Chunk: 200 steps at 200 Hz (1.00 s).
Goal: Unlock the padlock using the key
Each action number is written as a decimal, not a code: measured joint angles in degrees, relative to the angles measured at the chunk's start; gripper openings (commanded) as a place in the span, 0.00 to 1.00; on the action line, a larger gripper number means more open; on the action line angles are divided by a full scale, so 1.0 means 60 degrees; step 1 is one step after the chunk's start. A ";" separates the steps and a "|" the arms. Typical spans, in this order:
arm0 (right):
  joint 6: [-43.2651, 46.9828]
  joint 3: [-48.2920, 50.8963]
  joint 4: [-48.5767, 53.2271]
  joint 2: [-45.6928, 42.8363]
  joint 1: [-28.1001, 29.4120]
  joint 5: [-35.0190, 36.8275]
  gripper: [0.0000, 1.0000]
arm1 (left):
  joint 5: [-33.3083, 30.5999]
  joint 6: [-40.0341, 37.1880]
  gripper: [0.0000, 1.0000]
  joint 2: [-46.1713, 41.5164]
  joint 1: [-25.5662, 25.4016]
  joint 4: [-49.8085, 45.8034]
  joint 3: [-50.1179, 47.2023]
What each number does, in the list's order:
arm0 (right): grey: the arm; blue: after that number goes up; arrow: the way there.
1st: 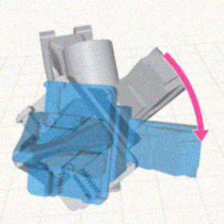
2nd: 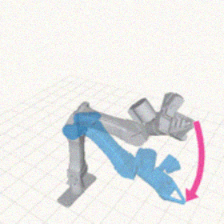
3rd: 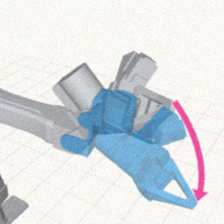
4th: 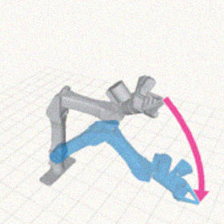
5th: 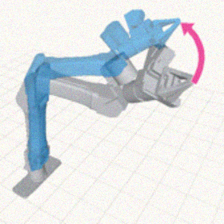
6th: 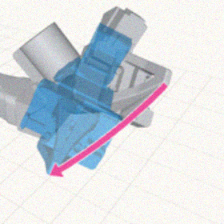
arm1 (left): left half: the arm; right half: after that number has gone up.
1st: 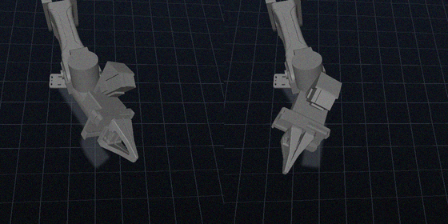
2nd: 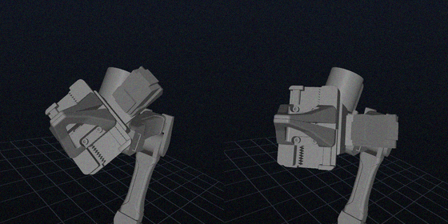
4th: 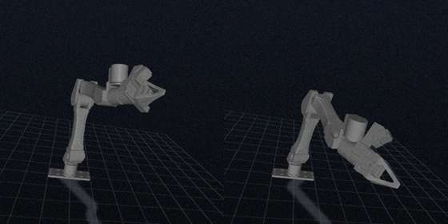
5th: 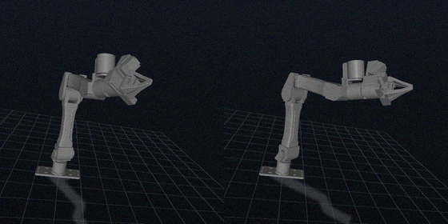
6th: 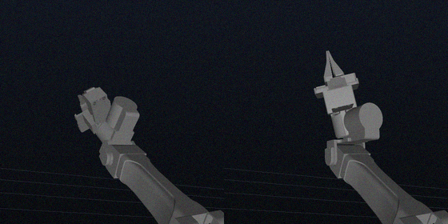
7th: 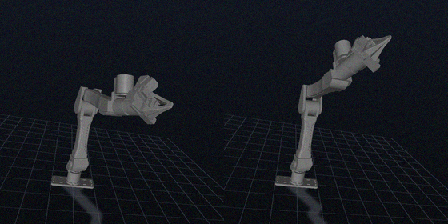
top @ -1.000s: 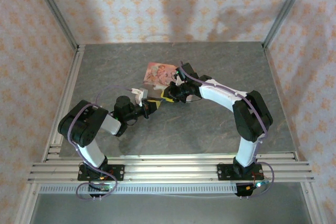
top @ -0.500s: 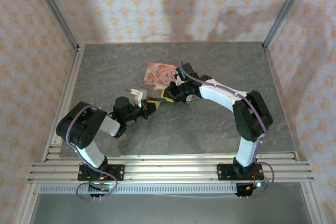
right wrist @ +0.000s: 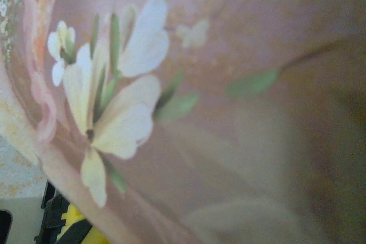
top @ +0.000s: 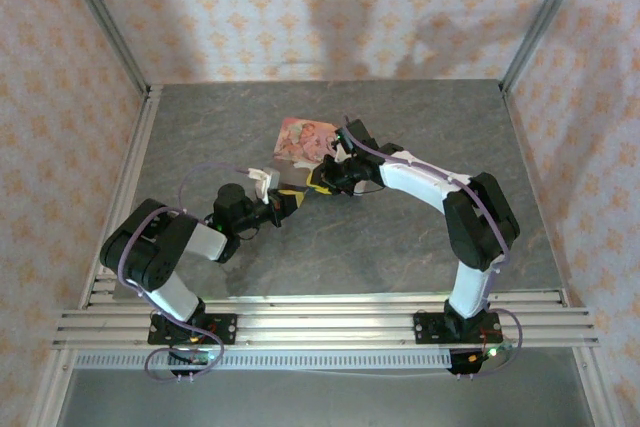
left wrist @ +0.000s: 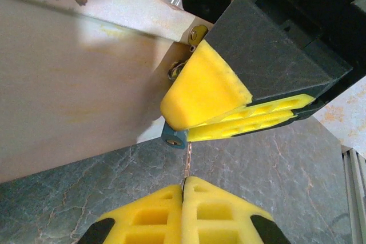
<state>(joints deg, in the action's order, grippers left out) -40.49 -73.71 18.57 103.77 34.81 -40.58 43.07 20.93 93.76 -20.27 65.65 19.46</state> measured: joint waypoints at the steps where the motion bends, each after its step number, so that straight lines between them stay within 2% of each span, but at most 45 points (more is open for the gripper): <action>1: -0.0004 0.0000 0.0000 0.0000 0.0000 -0.0004 0.00 | 0.0000 0.0000 0.00 0.0007 0.0000 0.0004 0.0000; 41: -0.0004 0.0000 -0.0004 0.0000 0.0000 -0.0007 0.00 | 0.0000 0.0022 0.00 0.0404 0.0000 0.0069 0.0000; 200: -0.0036 0.0047 -0.0106 -0.0004 0.0000 -0.0036 0.00 | -0.0004 0.0036 0.00 0.0313 0.0000 0.0153 0.0062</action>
<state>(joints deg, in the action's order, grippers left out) -40.71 -73.43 17.93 103.74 34.81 -40.80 43.05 21.15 95.64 -20.27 66.57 19.84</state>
